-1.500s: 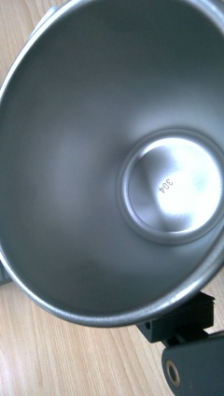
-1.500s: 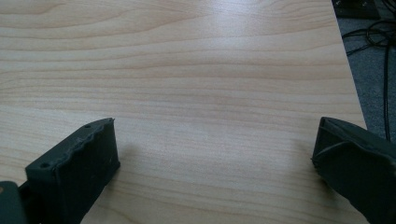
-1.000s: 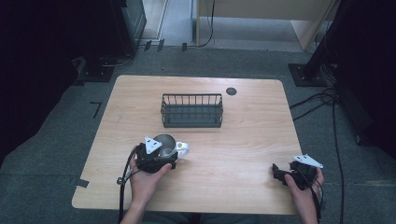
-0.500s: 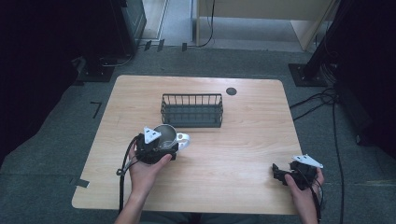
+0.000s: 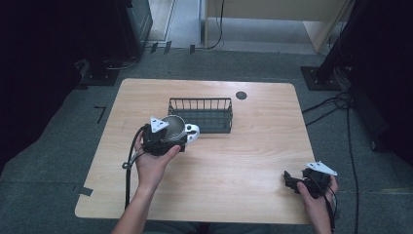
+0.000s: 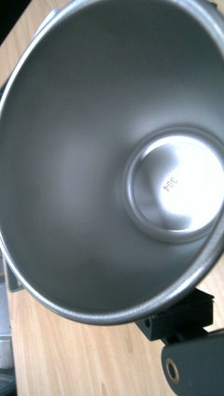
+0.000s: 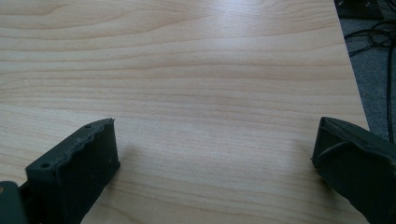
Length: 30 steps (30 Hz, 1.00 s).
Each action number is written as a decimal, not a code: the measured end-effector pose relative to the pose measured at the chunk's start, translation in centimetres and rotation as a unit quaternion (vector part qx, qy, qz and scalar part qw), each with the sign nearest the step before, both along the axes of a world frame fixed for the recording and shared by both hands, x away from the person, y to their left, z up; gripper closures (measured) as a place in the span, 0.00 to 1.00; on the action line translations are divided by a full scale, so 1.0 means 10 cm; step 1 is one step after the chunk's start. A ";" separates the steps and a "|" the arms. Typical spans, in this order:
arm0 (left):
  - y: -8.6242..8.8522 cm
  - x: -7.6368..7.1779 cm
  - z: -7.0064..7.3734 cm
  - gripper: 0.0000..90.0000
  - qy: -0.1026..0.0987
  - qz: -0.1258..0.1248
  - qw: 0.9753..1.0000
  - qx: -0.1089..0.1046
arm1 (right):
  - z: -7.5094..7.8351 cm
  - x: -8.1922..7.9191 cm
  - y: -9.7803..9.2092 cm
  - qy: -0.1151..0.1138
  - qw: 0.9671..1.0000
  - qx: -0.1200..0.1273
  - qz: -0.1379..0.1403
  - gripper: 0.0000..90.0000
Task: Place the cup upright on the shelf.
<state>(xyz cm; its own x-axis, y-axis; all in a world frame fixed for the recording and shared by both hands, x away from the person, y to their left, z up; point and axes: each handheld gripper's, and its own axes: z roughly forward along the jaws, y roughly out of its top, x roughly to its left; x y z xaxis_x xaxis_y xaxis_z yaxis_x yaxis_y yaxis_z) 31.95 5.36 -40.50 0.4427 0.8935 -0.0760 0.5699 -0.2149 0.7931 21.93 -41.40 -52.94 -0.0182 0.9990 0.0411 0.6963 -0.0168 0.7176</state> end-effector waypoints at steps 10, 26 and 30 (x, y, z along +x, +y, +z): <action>-0.03 0.20 0.20 0.09 -0.013 0.001 1.000 0.003 | 0.00 0.00 0.00 0.000 1.000 0.000 0.001 0.00; -0.10 0.61 0.43 0.09 -0.030 0.005 0.999 0.008 | 0.00 0.00 0.00 0.000 1.000 0.001 0.000 0.00; -0.16 0.74 0.41 0.09 -0.031 0.004 0.999 0.014 | 0.00 0.00 0.00 0.000 1.000 0.002 0.000 0.00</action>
<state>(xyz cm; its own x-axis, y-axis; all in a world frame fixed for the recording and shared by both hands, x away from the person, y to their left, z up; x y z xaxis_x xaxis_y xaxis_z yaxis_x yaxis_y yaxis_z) 39.31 3.71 -36.35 0.4383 0.8985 -0.0244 0.5220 -0.2324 0.8206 21.91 -41.42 -52.93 -0.0188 0.9988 0.0444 0.6959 -0.0188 0.7179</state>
